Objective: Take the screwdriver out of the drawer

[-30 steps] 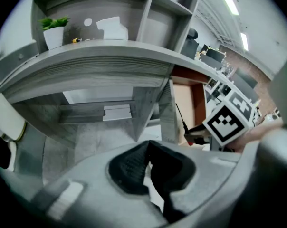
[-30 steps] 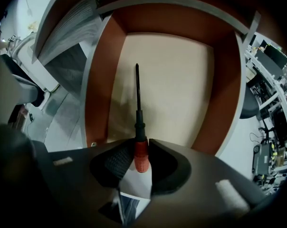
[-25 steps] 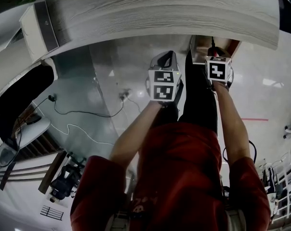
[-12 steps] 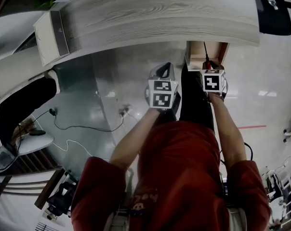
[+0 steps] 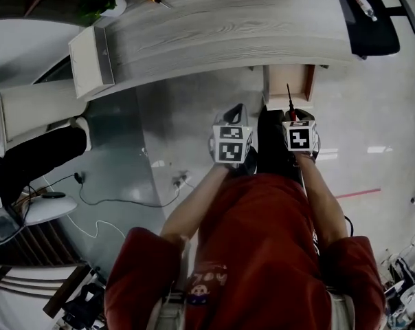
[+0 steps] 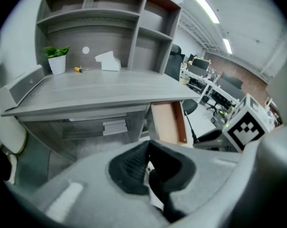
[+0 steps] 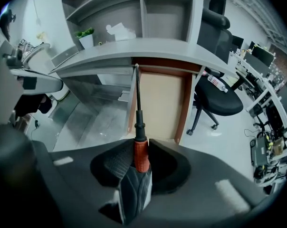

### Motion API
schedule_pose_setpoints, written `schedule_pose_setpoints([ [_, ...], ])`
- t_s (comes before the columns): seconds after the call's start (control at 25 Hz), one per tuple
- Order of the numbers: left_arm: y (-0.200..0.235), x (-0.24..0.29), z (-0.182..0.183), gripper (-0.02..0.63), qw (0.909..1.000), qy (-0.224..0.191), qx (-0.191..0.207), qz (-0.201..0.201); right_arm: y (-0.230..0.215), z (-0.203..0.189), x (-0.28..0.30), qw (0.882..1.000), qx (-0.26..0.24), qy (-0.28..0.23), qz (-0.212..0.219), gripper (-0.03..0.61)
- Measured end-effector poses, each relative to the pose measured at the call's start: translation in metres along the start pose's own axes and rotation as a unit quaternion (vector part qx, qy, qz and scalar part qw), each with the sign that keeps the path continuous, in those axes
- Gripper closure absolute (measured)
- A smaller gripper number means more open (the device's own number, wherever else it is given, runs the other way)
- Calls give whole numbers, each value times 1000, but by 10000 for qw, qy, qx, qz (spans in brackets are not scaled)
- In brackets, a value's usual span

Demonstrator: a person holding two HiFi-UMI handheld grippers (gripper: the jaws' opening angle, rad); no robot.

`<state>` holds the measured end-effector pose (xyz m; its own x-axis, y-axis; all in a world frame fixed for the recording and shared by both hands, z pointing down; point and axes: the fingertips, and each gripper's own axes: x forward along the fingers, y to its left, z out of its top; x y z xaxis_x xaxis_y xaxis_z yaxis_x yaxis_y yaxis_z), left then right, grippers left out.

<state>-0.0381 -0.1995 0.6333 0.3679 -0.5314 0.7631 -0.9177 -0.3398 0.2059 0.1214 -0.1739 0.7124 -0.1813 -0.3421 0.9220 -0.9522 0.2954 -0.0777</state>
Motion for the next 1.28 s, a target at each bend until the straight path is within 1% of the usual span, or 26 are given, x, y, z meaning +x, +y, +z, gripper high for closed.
schedule_pose_setpoints([
  [0.16, -1, -20, -6, 615, 10000, -92, -8, 0, 9, -9, -23, 9998, 156, -144, 4, 485],
  [0.32, -1, -40, -12, 615, 9998, -166, -84, 21, 18, -11, -48, 9993, 164, -336, 12, 485],
  [0.48, -2, -56, -17, 615, 9997, -234, -64, 38, 25, -11, -74, 9985, 178, -519, 48, 485],
  [0.96, 3, -105, -8, 615, 9973, -678, 91, 260, 43, 5, -125, 9931, 304, -1123, 124, 485],
  [1.28, 6, -133, -2, 615, 9949, -918, 134, 399, 51, 6, -149, 9897, 376, -1369, 163, 485],
])
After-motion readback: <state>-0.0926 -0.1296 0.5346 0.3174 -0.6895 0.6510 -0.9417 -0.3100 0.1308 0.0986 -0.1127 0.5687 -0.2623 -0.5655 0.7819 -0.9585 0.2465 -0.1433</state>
